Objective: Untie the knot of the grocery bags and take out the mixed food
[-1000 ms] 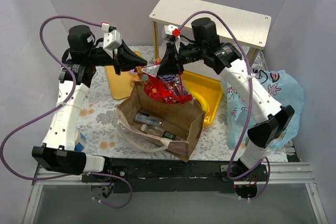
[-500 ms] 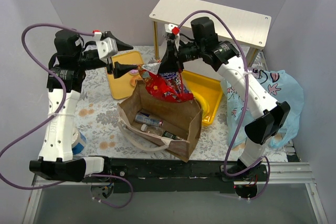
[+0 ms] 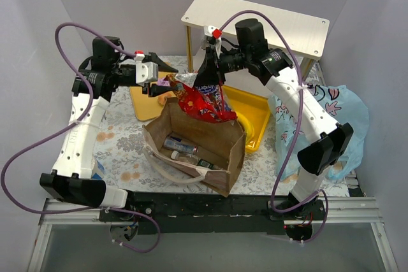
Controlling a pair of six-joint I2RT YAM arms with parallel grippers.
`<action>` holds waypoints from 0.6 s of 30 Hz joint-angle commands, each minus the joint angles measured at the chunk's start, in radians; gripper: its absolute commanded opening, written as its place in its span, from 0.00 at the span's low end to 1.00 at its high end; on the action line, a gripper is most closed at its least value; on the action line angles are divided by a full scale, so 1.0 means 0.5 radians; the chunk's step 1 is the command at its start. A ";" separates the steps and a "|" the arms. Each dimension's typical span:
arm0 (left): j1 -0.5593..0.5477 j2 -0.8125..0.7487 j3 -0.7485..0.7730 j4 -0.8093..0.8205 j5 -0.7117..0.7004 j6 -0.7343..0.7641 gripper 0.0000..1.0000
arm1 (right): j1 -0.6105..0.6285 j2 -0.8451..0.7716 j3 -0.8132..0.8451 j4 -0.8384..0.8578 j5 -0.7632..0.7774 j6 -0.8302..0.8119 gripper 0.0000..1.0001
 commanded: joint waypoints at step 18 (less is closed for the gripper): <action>-0.079 0.311 0.530 0.985 -0.565 -1.881 0.00 | -0.141 -0.753 -0.502 0.835 0.615 -0.172 0.82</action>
